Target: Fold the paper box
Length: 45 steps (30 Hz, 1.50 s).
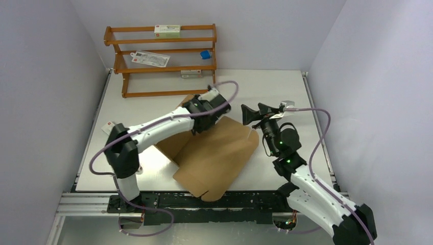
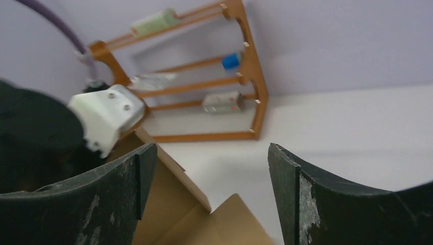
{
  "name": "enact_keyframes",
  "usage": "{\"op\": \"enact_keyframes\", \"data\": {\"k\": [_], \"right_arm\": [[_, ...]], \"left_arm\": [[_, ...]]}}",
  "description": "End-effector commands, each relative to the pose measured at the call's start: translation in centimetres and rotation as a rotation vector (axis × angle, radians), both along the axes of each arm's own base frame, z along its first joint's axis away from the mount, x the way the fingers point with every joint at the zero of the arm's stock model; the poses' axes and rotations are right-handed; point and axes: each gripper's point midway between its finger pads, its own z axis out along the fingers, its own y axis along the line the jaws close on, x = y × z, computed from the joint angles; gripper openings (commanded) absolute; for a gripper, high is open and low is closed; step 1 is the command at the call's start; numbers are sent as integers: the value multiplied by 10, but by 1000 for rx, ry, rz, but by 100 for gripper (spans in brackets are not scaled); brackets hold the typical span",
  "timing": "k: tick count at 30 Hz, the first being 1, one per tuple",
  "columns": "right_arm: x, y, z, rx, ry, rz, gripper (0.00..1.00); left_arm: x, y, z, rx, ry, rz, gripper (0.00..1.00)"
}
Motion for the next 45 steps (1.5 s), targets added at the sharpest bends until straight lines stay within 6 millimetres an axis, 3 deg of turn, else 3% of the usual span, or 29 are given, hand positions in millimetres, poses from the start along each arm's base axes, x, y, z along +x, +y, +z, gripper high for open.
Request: {"op": "enact_keyframes", "data": {"k": [1,5,12,16,22,27,37,42,45], "right_arm": [[-17,8,30,-68,2,92,83],[-26,9,42,-108,15,127,83],[-38,-6,54,-162,-20,96,83],[-40,-13,52,-192,-33,65,84],[-38,-16,46,-207,-21,47,84],[-36,-7,41,-220,-5,87,83],[-39,20,49,-315,36,240,81],[-41,44,61,-378,127,384,79],[-43,58,69,-398,151,458,78]], "left_arm": [[22,14,13,-302,54,12,7],[33,29,-12,-517,170,15,8],[29,59,-74,-803,395,108,7],[21,70,-93,-952,435,183,7],[-2,83,-122,-1034,481,348,6],[-24,77,-146,-1182,463,505,7],[-43,49,-161,-1494,419,661,13],[-40,54,-147,-1472,381,598,40],[-39,57,-133,-1455,360,541,50]]}}
